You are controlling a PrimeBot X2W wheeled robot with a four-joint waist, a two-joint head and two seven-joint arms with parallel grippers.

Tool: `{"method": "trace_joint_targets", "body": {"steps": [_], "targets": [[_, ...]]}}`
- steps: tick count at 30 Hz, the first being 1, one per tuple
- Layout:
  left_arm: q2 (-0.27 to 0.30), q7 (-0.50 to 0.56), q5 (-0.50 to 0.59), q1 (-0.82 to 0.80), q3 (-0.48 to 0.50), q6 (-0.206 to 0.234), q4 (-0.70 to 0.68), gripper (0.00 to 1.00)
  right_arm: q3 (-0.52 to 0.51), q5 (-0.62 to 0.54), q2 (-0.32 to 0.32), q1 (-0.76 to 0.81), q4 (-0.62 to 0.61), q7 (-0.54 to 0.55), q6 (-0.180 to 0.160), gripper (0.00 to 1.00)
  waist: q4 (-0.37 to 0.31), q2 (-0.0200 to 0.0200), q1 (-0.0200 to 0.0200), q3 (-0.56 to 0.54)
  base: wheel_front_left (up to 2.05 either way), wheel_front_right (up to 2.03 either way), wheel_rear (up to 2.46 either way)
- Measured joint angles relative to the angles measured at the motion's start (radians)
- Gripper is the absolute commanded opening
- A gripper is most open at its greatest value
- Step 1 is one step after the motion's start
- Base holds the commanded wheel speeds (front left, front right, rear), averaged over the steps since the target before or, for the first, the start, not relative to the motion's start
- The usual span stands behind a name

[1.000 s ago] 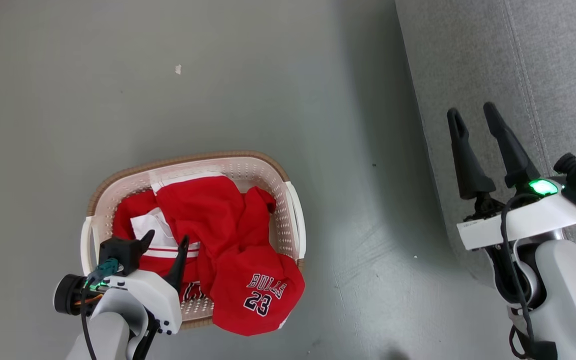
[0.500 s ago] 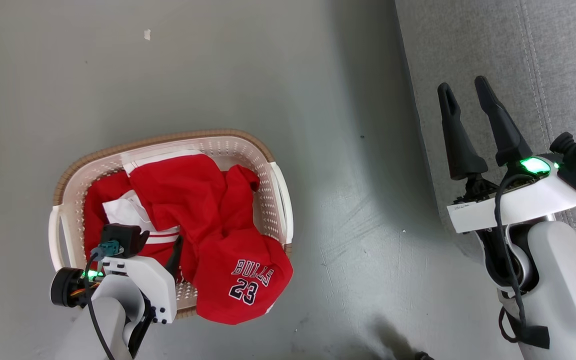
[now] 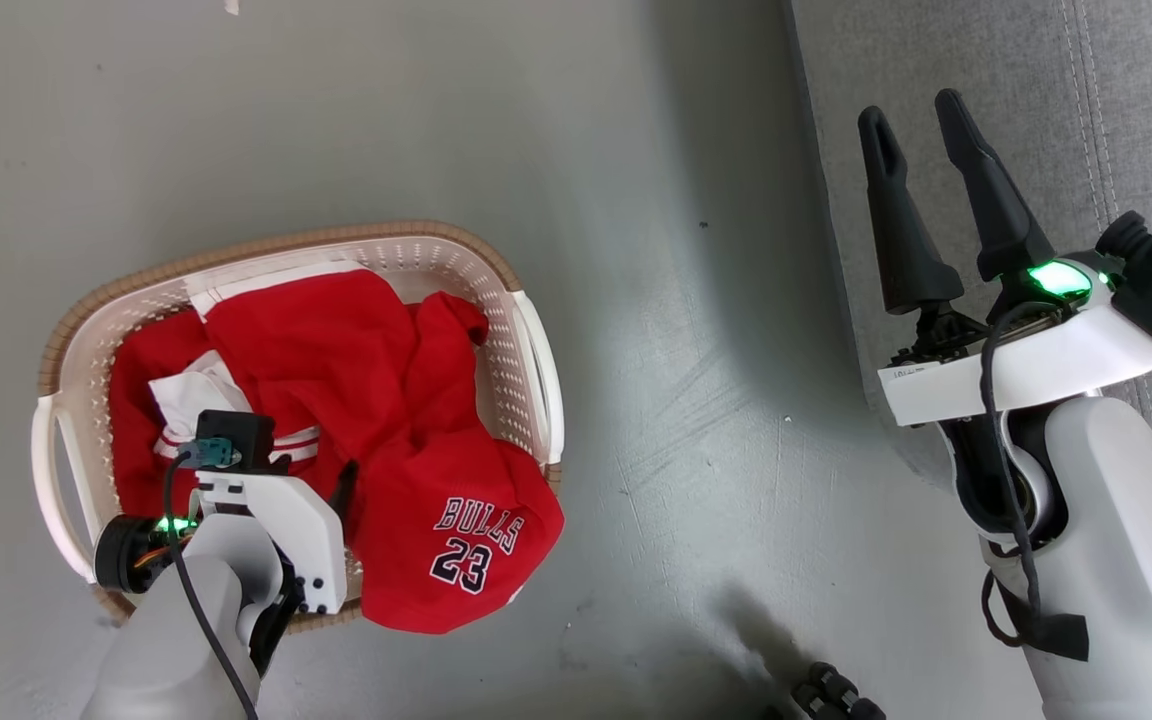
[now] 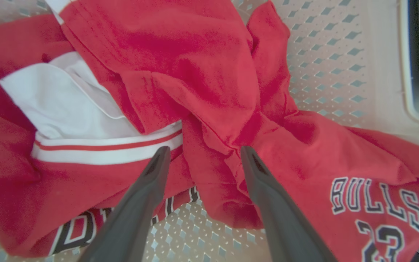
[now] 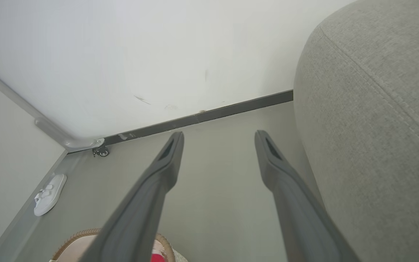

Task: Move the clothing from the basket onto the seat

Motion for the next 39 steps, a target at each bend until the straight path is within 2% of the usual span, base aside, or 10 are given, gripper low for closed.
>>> {"method": "trace_joint_targets", "body": {"steps": [9,30,31,35,39], "targets": [[-0.002,0.096,-0.015,-0.042,-0.023,-0.001,0.077,1.0,0.01,0.019,0.016,-0.031,0.001,0.0,0.0,1.0,-0.028,0.0,0.0,0.051,0.0,0.0,0.0],[-0.003,0.207,-0.059,-0.127,-0.088,-0.004,0.144,0.98,0.033,0.03,0.024,-0.081,0.001,0.0,0.0,1.0,-0.074,0.0,0.0,0.118,0.0,0.0,0.0],[-0.003,0.208,-0.064,-0.127,-0.092,-0.004,0.146,0.9,0.032,0.03,0.024,-0.081,0.002,0.0,0.0,1.0,-0.075,0.0,0.0,0.118,0.0,0.0,0.0],[-0.003,0.214,-0.078,-0.13,-0.103,-0.004,0.149,0.0,0.032,0.03,0.025,-0.082,0.003,0.0,0.0,1.0,-0.076,0.0,0.0,0.116,0.0,0.0,0.0],[-0.004,0.207,-0.088,-0.141,-0.121,-0.004,0.14,0.0,0.03,0.03,0.026,-0.082,0.005,0.0,0.0,1.0,-0.075,0.0,0.0,0.112,0.0,0.0,0.0]]}}
